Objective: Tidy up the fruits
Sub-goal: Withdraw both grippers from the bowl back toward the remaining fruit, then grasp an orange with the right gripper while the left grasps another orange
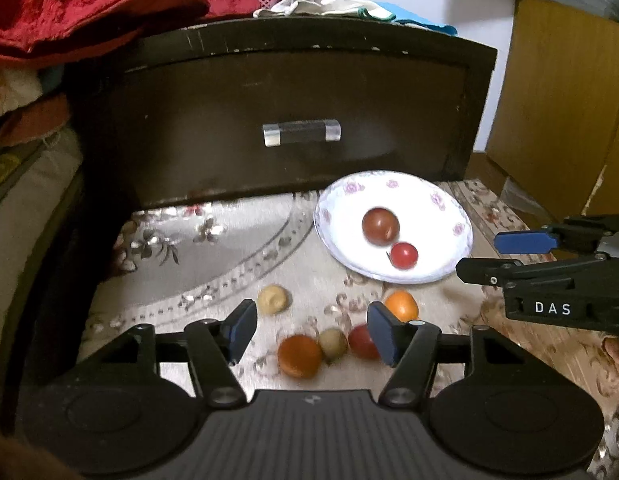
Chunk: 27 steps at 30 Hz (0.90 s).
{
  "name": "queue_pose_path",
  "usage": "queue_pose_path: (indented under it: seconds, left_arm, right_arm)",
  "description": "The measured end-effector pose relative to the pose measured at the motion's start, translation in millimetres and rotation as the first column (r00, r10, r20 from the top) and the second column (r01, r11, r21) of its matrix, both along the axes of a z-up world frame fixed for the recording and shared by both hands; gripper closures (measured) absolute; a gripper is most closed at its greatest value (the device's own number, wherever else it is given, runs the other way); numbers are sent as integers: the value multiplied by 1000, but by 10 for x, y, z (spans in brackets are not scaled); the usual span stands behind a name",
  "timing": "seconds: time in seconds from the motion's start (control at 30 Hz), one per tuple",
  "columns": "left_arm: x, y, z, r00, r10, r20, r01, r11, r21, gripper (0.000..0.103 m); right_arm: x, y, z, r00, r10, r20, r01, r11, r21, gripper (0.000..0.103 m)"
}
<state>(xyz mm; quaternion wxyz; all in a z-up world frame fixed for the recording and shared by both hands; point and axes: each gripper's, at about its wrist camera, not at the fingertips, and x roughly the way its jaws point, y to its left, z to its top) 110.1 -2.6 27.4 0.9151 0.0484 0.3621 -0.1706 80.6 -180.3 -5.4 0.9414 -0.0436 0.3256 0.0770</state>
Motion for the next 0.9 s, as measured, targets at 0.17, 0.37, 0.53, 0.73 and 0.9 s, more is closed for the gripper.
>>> queue_pose_path:
  seconds: [0.17, 0.37, 0.53, 0.73, 0.9]
  left_arm:
    - [-128, 3, -39, 999, -27, -23, 27, 1000, 4, 37]
    - [-178, -28, -112, 998, -44, -48, 44, 999, 1, 36]
    - [-165, -67, -215, 995, -63, -76, 64, 998, 11, 36]
    - [-127, -99, -333, 992, -91, -85, 96, 994, 55, 36]
    - [-22, -86, -457, 991, -98, -94, 106, 991, 80, 36]
  right_arm:
    - [-138, 61, -49, 998, 38, -40, -39, 999, -2, 56]
    - [-182, 210, -154, 992, 99, -74, -101, 995, -22, 56]
    - [-135, 261, -308, 985, 127, -120, -131, 991, -27, 56]
    - [-59, 331, -397, 977, 158, -144, -162, 987, -17, 56]
    - [21, 356, -487, 971, 165, -175, -170, 985, -12, 59]
